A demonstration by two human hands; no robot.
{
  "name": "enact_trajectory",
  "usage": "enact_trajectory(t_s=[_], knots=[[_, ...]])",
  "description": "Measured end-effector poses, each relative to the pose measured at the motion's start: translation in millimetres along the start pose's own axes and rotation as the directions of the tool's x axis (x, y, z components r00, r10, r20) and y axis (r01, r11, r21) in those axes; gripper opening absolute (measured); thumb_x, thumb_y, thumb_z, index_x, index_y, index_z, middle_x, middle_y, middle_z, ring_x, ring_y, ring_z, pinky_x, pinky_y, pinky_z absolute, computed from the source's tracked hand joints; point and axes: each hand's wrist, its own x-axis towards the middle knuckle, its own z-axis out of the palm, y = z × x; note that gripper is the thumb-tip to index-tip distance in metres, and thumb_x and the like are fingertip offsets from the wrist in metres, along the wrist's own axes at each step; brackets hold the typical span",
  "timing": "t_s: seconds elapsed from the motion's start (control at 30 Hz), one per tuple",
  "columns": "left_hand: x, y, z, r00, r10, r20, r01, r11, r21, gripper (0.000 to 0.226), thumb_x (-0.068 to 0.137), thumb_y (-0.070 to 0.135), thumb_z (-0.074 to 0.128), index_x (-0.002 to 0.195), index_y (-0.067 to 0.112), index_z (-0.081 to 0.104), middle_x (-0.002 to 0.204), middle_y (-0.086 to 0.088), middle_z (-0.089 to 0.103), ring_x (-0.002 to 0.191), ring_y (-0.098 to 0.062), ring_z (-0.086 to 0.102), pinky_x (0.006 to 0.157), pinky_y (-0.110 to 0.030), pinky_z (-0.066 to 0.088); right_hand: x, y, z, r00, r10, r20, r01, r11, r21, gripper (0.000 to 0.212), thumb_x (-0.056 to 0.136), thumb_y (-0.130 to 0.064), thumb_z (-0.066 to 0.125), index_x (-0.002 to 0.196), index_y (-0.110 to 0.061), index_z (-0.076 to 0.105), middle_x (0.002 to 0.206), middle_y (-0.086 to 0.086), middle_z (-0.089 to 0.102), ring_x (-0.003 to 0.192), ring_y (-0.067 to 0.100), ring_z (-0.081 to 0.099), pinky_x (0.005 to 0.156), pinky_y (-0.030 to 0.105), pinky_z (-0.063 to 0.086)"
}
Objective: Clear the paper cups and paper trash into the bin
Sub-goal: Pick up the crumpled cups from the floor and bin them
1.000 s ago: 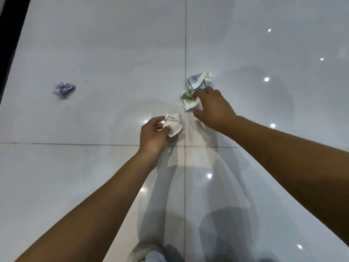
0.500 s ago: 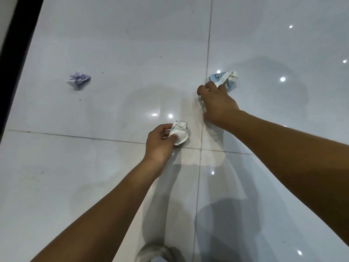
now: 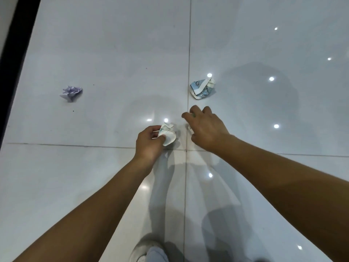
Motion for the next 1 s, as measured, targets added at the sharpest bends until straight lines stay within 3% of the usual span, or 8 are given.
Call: enact_trajectory(t_s=[0.13, 0.33, 0.47, 0.63, 0.8, 1.0], knots=[[-35, 46, -34, 0.999, -0.021, -0.026, 0.022, 0.999, 0.034, 0.031, 0.083, 0.005, 0.058, 0.111, 0.015, 0.064, 0.107, -0.006, 0.067, 0.100, -0.022, 0.064, 0.091, -0.035, 0.052, -49, -15, -48, 0.999, -0.042, 0.032, 0.042, 0.999, -0.013, 0.056, 0.079, -0.007, 0.060, 0.132, -0.017, 0.042, 0.124, 0.006, 0.044, 0.099, 0.029, 0.046, 0.069, 0.031, 0.037], [-155, 136, -99, 0.999, -0.039, -0.007, 0.039, 0.999, -0.003, 0.028, 0.083, 0.006, 0.059, 0.108, 0.017, 0.063, 0.107, -0.007, 0.065, 0.100, -0.023, 0.063, 0.092, -0.038, 0.052, -130, -74, -181, 0.987, -0.088, 0.135, 0.087, 0.996, 0.013, 0.058, 0.080, -0.005, 0.060, 0.133, -0.017, 0.041, 0.128, 0.004, 0.042, 0.106, 0.028, 0.045, 0.077, 0.031, 0.041], [-249, 204, -161, 0.998, -0.041, -0.039, 0.040, 0.999, -0.016, 0.029, 0.085, 0.006, 0.058, 0.112, 0.014, 0.063, 0.107, -0.005, 0.066, 0.098, -0.019, 0.063, 0.084, -0.027, 0.050, -176, -123, -298, 0.979, -0.127, 0.157, 0.121, 0.992, 0.048, 0.061, 0.082, -0.006, 0.061, 0.137, -0.020, 0.038, 0.133, 0.003, 0.041, 0.112, 0.028, 0.043, 0.082, 0.031, 0.044], [-368, 285, -251, 0.992, 0.035, -0.125, -0.029, 0.998, 0.054, 0.026, 0.086, 0.007, 0.054, 0.110, 0.014, 0.064, 0.099, -0.001, 0.064, 0.085, -0.013, 0.060, 0.067, -0.012, 0.043, -226, -182, -447, 0.989, -0.075, 0.129, 0.043, 0.971, 0.237, 0.065, 0.081, -0.008, 0.062, 0.140, -0.023, 0.038, 0.134, -0.001, 0.040, 0.115, 0.026, 0.039, 0.074, 0.027, 0.038], [-478, 327, -301, 0.961, 0.023, -0.274, -0.034, 0.999, -0.035, 0.025, 0.087, 0.009, 0.054, 0.110, 0.015, 0.062, 0.097, 0.000, 0.063, 0.084, -0.014, 0.060, 0.064, -0.012, 0.042, -279, -240, -545, 0.967, -0.245, 0.069, 0.224, 0.949, 0.224, 0.063, 0.079, -0.008, 0.060, 0.137, -0.024, 0.041, 0.131, -0.002, 0.042, 0.112, 0.026, 0.039, 0.072, 0.029, 0.039], [-614, 325, -313, 0.858, -0.123, -0.499, -0.051, 0.946, -0.321, 0.027, 0.085, 0.006, 0.054, 0.110, 0.013, 0.063, 0.103, -0.006, 0.067, 0.090, -0.020, 0.063, 0.070, -0.020, 0.047, -368, -292, -609, 0.860, -0.504, 0.082, 0.498, 0.863, 0.079, 0.061, 0.081, -0.009, 0.060, 0.137, -0.024, 0.040, 0.135, 0.000, 0.040, 0.115, 0.027, 0.039, 0.073, 0.029, 0.037]])
